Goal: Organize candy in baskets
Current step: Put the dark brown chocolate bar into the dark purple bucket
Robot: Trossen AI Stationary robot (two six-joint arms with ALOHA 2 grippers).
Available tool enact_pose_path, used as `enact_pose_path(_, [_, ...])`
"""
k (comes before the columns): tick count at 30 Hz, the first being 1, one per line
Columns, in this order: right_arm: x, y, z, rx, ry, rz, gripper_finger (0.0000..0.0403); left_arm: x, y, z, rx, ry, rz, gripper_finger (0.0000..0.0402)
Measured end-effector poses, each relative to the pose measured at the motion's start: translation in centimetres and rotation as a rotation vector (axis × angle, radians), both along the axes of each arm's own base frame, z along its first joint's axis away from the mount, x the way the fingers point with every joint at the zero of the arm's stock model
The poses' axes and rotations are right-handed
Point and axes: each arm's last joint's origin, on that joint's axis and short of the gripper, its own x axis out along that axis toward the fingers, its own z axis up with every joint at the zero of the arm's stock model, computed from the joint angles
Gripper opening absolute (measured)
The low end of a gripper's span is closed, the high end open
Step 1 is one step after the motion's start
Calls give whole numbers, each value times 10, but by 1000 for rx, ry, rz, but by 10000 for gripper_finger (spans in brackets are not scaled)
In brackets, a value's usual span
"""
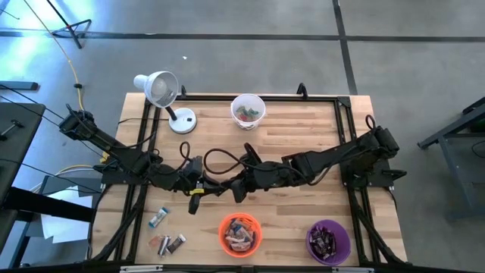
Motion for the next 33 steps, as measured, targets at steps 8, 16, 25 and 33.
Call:
enact_pose_path(8, [0,1,0,2,0,6,5,-3,1,3,-34,12,-101,48])
enact_pose_path(16, [-1,0,-1,-5,10,3,5,-7,14,-3,-55,127,-161,108])
enact_pose_path(25, [-9,19,3,90,66,147,5,-13,21,-15,-125,296,-129,131])
enact_pose_path(33, [-40,52,48,33,126,147,5,-13,21,-16,-175,314,-109,131])
